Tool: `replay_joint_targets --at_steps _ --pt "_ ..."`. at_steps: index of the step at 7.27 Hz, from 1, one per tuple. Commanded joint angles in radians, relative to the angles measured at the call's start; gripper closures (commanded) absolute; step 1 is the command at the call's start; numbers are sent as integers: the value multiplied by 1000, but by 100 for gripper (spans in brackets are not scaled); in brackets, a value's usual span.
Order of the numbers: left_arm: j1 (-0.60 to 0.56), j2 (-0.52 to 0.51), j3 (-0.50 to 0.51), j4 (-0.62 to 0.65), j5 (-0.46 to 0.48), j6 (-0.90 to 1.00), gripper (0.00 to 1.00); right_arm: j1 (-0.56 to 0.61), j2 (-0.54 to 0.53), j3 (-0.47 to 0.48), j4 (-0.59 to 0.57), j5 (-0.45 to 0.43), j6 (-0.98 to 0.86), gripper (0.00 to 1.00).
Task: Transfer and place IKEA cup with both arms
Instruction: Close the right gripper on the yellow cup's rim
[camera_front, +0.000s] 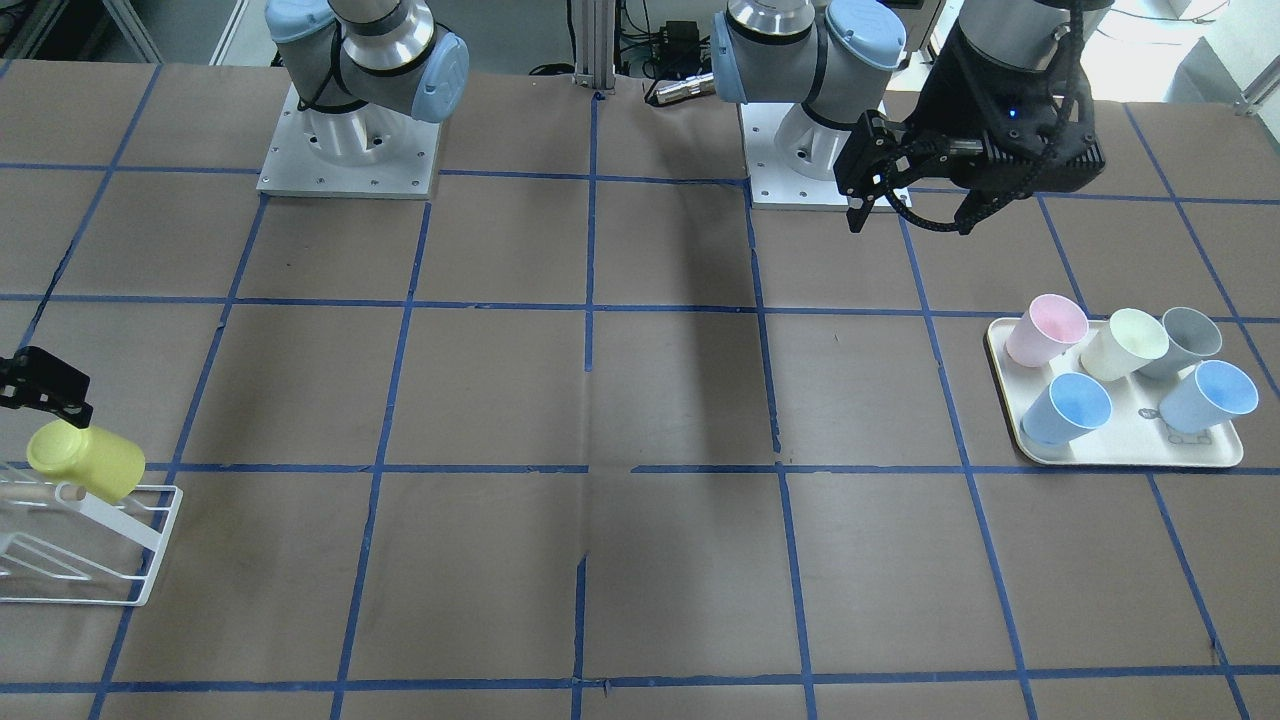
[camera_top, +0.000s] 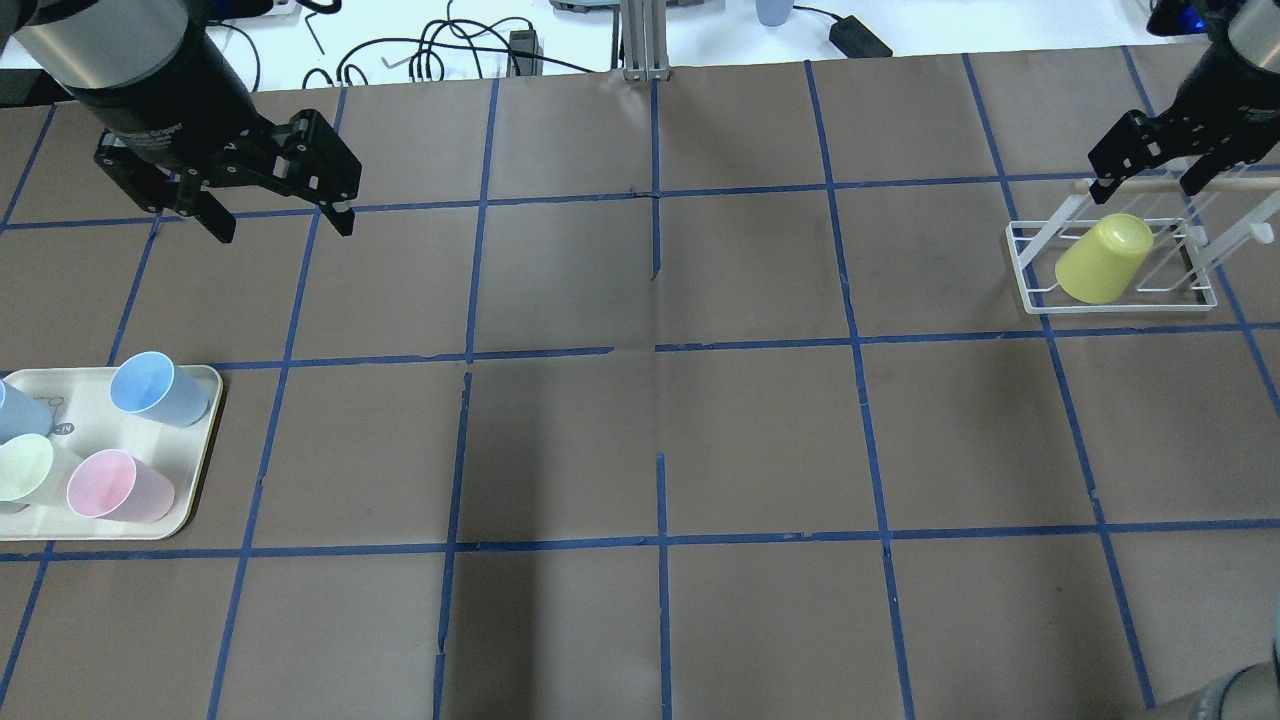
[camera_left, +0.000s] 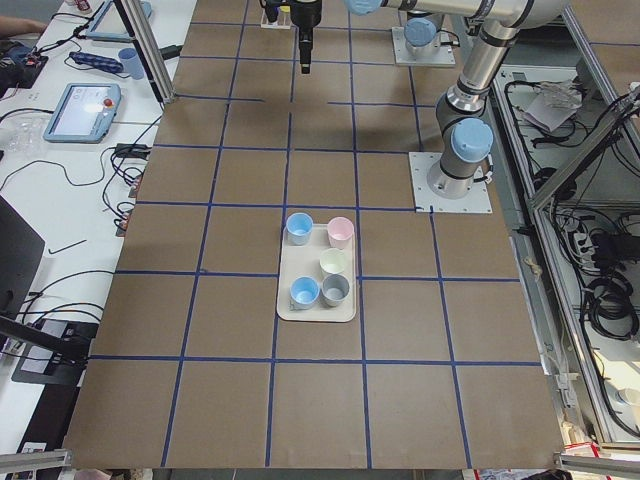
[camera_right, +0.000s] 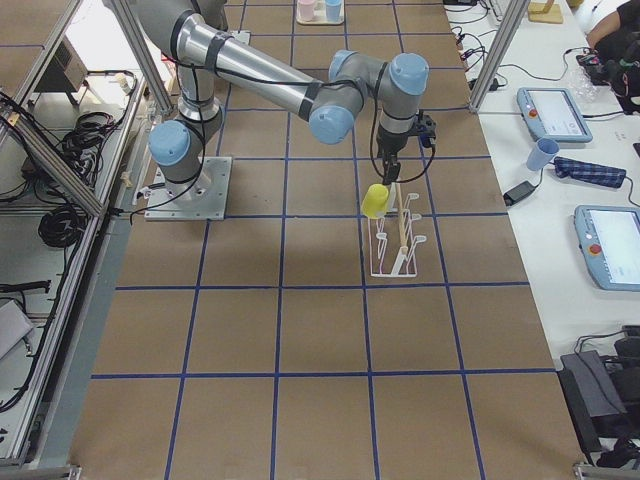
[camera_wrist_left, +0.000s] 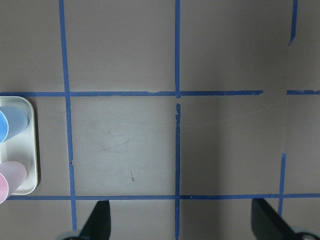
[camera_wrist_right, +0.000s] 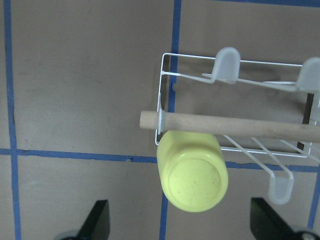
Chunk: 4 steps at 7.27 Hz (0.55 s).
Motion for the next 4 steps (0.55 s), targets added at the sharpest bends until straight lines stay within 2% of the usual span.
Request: replay_joint_targets --at_steps 1,4 --pt "0 1 -2 2 -2 0 0 -1 10 61 -79 -29 -1 0" --pt "0 1 -3 2 -2 0 0 -2 61 104 -192 -32 -6 0"
